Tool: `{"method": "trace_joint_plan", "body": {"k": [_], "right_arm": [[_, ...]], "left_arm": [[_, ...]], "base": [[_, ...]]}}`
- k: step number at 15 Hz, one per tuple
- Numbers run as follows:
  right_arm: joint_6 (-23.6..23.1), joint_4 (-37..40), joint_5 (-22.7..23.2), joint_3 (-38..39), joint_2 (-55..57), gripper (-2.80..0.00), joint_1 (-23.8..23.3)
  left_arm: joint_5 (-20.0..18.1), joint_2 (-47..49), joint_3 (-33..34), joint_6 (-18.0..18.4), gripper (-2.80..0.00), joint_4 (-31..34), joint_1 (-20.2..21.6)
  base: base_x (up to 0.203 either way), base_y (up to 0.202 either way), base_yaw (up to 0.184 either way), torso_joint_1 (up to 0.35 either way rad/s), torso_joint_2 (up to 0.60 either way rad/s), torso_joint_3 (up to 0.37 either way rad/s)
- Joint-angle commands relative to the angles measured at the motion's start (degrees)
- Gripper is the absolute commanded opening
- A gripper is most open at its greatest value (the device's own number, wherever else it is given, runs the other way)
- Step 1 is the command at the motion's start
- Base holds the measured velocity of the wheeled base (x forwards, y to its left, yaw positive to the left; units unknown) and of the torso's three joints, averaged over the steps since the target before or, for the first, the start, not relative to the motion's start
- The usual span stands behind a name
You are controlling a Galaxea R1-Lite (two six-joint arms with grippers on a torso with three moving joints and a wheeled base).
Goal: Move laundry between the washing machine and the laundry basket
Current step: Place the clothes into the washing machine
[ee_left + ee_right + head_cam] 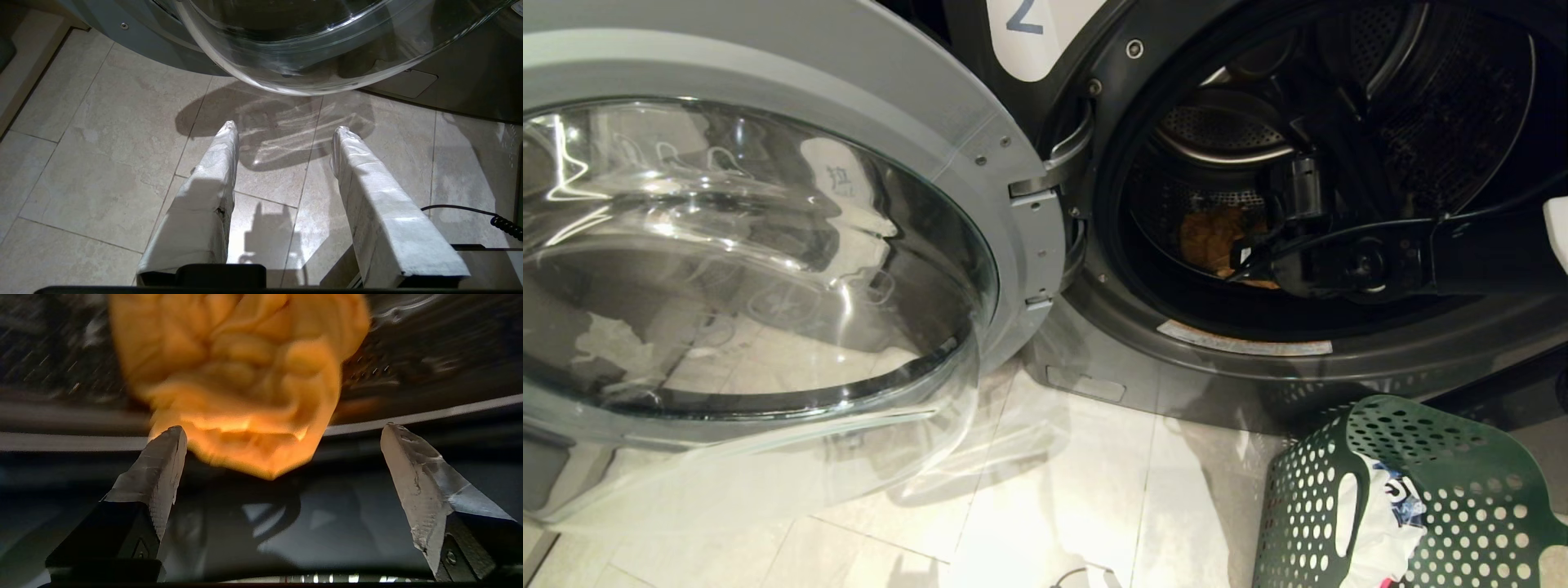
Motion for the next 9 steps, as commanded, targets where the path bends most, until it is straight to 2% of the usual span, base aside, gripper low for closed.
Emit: {"method": "trace_joint_plan", "body": {"k": [1, 6, 9], "right_arm": [[0.1, 0.2, -0.5, -3.2, 2.9, 0.00, -1.2], [0.2, 2.8, -2.4, -14.8, 9.3, 0.00, -1.9], [0.7, 4.0, -4.1, -15.5, 11.1, 0.00, -2.7]], "left_arm": [[0.0, 0.1, 0.0, 0.0, -2.80, 0.0, 0.0], [0.0, 0.1, 0.0, 0.0, -2.80, 0.0, 0.0], [0.0, 0.1, 0.1, 0.0, -2.80, 0.0, 0.0]], "base": [[0.000, 0.000, 0.000, 0.000, 0.00, 0.000], [0.000, 0.000, 0.000, 0.000, 0.00, 0.000], [0.000, 0.000, 0.000, 0.000, 0.00, 0.000]]}}
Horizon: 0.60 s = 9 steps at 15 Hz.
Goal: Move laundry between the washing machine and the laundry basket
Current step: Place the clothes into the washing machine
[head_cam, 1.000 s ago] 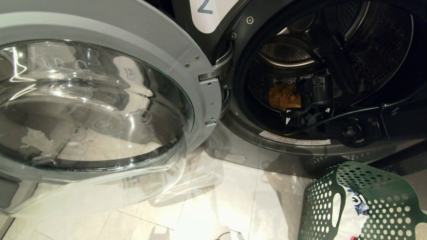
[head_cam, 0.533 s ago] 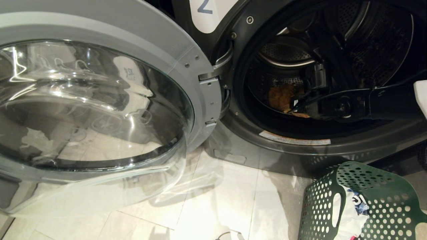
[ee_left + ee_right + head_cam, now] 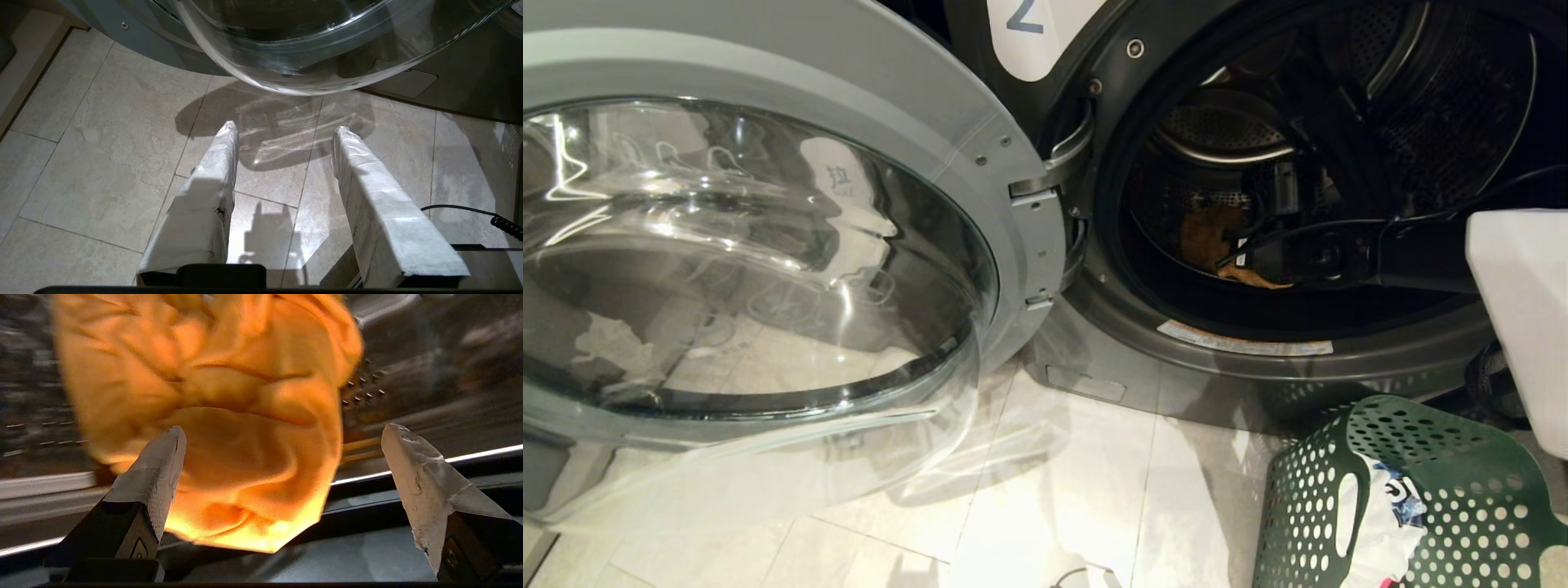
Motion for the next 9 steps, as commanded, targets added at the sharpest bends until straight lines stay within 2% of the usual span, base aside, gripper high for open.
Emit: {"method": "trace_joint_plan", "body": {"k": [1, 9], "right_arm": [[0.3, 0.0, -0.7, -0.3, 1.3, 0.00, -0.2], [5.0, 1.2, -0.1, -0.3, 3.6, 0.00, -0.6]], "left_arm": [[0.0, 0.1, 0.0, 0.0, -2.80, 0.0, 0.0], [0.0, 0.1, 0.0, 0.0, -2.80, 0.0, 0.0]], "base": [[0.000, 0.000, 0.000, 0.000, 0.00, 0.000], [0.000, 0.000, 0.000, 0.000, 0.00, 0.000]]}}
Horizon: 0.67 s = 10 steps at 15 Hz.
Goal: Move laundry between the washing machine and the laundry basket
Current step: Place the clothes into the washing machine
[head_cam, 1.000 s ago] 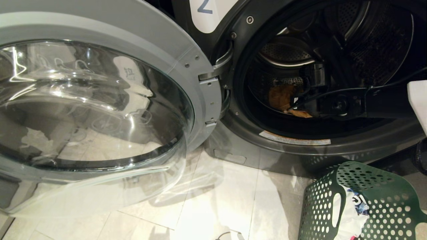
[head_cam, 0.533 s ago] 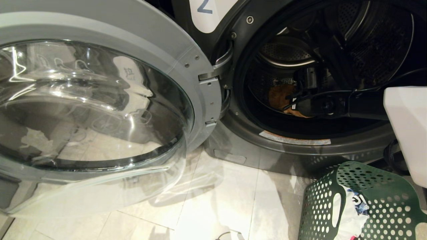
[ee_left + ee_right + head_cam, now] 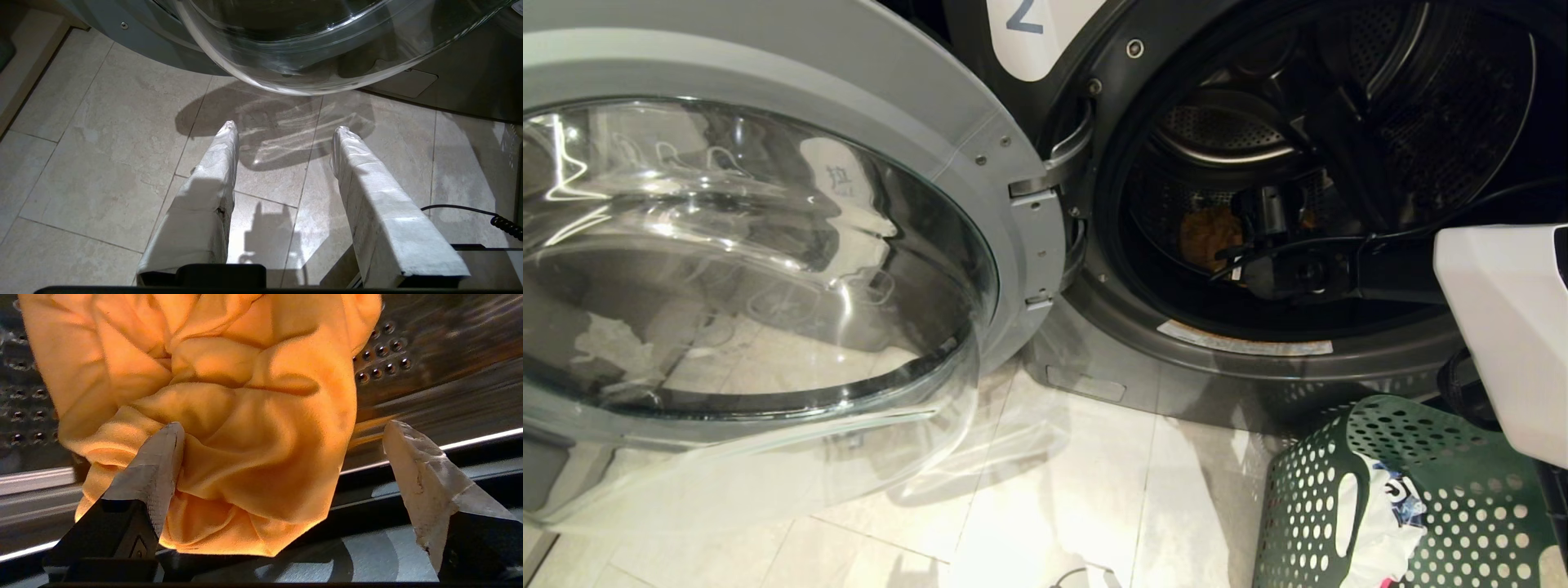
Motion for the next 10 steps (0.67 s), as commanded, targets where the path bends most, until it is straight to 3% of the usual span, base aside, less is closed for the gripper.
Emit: {"method": "trace_joint_plan", "body": {"k": [1, 3, 4, 10], "right_arm": [[0.6, 0.3, 0.1, 0.0, 0.5, 0.00, 0.0], [1.0, 1.2, 0.8, 0.0, 0.3, 0.00, -0.1], [1.1, 1.3, 0.8, 0.0, 0.3, -2.80, -0.3], [1.1, 1.5, 0.7, 0.2, -0.3, -2.80, -0.5]], "left_arm": [[0.0, 0.1, 0.0, 0.0, -2.80, 0.0, 0.0], [0.0, 0.1, 0.1, 0.0, -2.80, 0.0, 0.0], [0.0, 0.1, 0.0, 0.0, -2.80, 0.0, 0.0], [0.0, 0.1, 0.0, 0.0, -2.80, 0.0, 0.0]], "base": [[0.000, 0.000, 0.000, 0.000, 0.00, 0.000], [0.000, 0.000, 0.000, 0.000, 0.00, 0.000], [0.000, 0.000, 0.000, 0.000, 0.00, 0.000], [0.000, 0.000, 0.000, 0.000, 0.00, 0.000]]}}
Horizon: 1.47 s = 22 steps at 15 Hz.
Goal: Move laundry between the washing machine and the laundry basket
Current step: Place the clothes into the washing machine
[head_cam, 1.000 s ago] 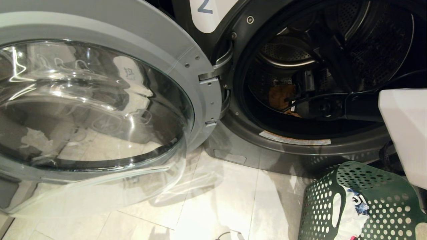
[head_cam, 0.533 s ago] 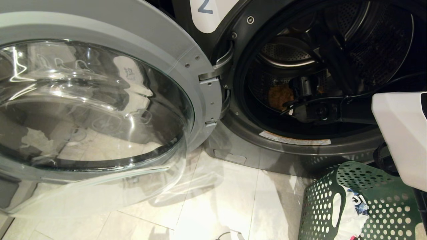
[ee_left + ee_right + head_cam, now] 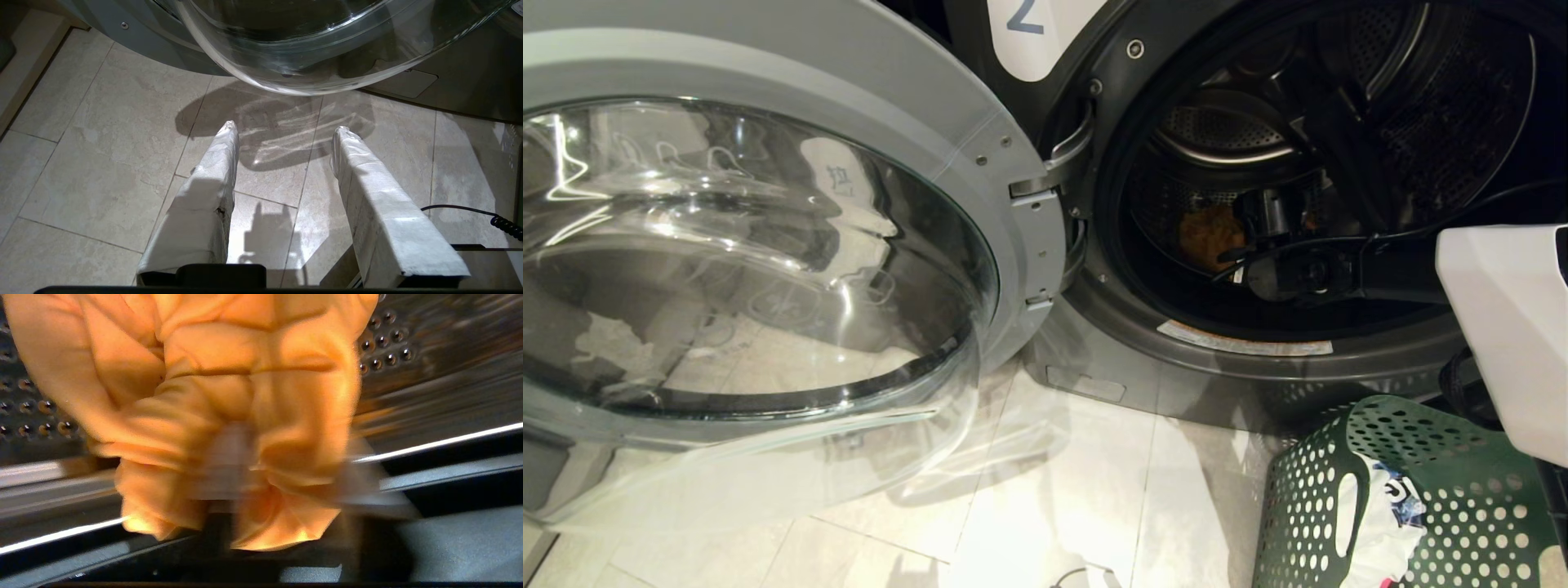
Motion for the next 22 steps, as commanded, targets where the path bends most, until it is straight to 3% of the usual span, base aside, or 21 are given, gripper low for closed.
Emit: {"method": "trace_joint_plan", "body": {"k": [1, 11, 15, 19, 22], "right_arm": [[0.1, 0.3, -0.3, 0.1, -0.5, -2.80, 0.0], [1.1, 2.5, -0.1, 2.8, -10.0, -2.80, 3.4], [1.8, 1.0, 0.1, 17.5, -19.7, -2.80, 5.5], [1.7, 0.4, 3.8, 37.7, -38.0, -2.80, 6.6], [1.7, 4.1, 5.7, 50.7, -53.0, -2.80, 7.8]], "left_arm": [[0.0, 0.1, 0.0, 0.0, -2.80, 0.0, 0.0], [0.0, 0.1, 0.0, 0.0, -2.80, 0.0, 0.0], [0.0, 0.1, 0.0, 0.0, -2.80, 0.0, 0.0], [0.0, 0.1, 0.0, 0.0, -2.80, 0.0, 0.0], [0.0, 0.1, 0.0, 0.0, -2.80, 0.0, 0.0]], "base": [[0.000, 0.000, 0.000, 0.000, 0.00, 0.000], [0.000, 0.000, 0.000, 0.000, 0.00, 0.000], [0.000, 0.000, 0.000, 0.000, 0.00, 0.000], [0.000, 0.000, 0.000, 0.000, 0.00, 0.000], [0.000, 0.000, 0.000, 0.000, 0.00, 0.000]]}}
